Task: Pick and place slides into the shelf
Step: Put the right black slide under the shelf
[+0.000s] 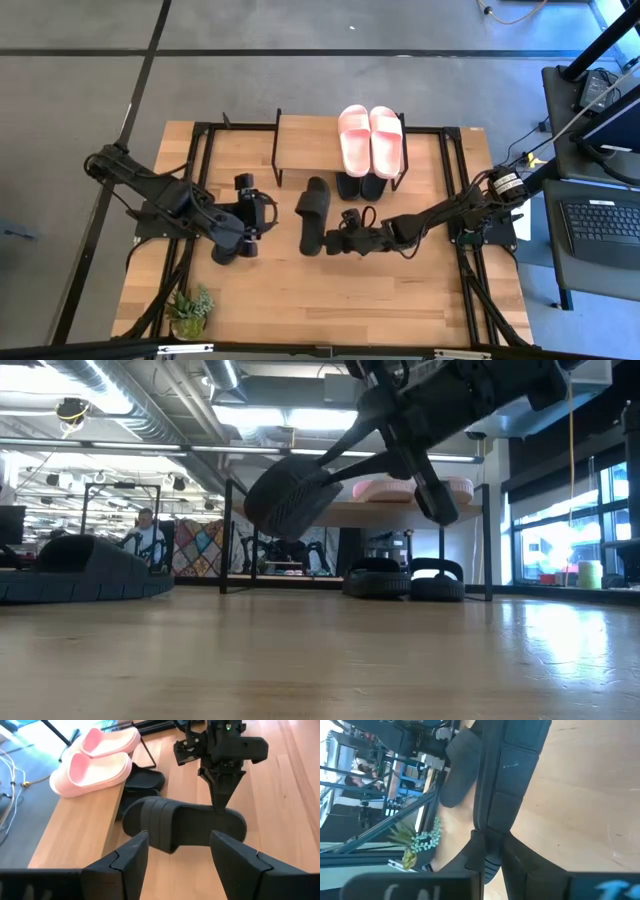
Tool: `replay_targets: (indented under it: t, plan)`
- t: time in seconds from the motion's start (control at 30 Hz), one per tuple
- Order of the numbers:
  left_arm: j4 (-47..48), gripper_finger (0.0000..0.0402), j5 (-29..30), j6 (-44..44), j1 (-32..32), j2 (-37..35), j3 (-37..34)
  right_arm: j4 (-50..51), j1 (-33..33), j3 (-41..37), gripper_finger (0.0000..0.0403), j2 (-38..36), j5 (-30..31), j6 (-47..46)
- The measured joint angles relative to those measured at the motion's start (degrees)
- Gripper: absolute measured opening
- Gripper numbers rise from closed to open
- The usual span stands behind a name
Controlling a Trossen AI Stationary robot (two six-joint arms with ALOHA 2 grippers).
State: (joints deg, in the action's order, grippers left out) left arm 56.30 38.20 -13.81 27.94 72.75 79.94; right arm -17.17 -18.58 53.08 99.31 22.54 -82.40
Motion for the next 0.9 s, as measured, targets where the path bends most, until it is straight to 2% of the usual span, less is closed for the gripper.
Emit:
replay_targets:
  t: [0.23,0.47,0.9]
  plan:
    - [0.34,0.0203,0.00,-1.15,0.00,0.11,0.00,1.23,0.25,0.00,0.0043,1.77,-3.91,-1.36]
    - [0.29,0.0203,0.00,-1.26,-0.02,0.12,0.00,2.79,2.24,-0.02,0.0043,4.21,-4.29,-1.17]
    - [0.27,0.0203,0.02,-1.28,-0.04,0.13,0.00,7.69,7.95,-0.02,0.0043,4.20,-5.50,5.44]
